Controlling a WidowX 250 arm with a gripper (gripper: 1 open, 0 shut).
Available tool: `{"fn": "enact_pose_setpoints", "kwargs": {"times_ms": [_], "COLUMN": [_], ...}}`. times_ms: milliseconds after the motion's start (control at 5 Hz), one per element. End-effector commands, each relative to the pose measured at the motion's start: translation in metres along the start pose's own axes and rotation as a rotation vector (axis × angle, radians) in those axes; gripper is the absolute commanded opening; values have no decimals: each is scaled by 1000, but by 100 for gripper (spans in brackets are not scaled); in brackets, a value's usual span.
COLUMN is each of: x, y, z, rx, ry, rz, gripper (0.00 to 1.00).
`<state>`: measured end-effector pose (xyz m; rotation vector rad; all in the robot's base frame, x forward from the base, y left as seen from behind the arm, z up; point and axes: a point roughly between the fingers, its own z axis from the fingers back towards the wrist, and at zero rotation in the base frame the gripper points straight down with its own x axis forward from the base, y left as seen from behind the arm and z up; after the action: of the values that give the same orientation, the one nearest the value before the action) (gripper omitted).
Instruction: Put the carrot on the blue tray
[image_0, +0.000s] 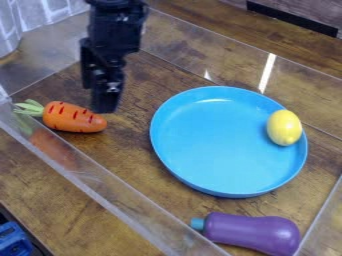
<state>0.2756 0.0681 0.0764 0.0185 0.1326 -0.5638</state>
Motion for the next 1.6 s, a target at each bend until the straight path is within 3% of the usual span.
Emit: {"fn": "enact_pose_setpoints", "kwargs": {"times_ms": [0,400,600,800,1200,1400], "x": [-17,-27,-22,-18,-28,-19], "y": [13,25,32,36,14,18], "z": [-3,-37,-49,-51,-53,-53], "rx": [44,72,92,106,110,111], "ry": [-3,27,38,37,27,23], "rz": [-27,5,-34,-64,-62,-48], "gripper": [100,100,100,100,100,100]}}
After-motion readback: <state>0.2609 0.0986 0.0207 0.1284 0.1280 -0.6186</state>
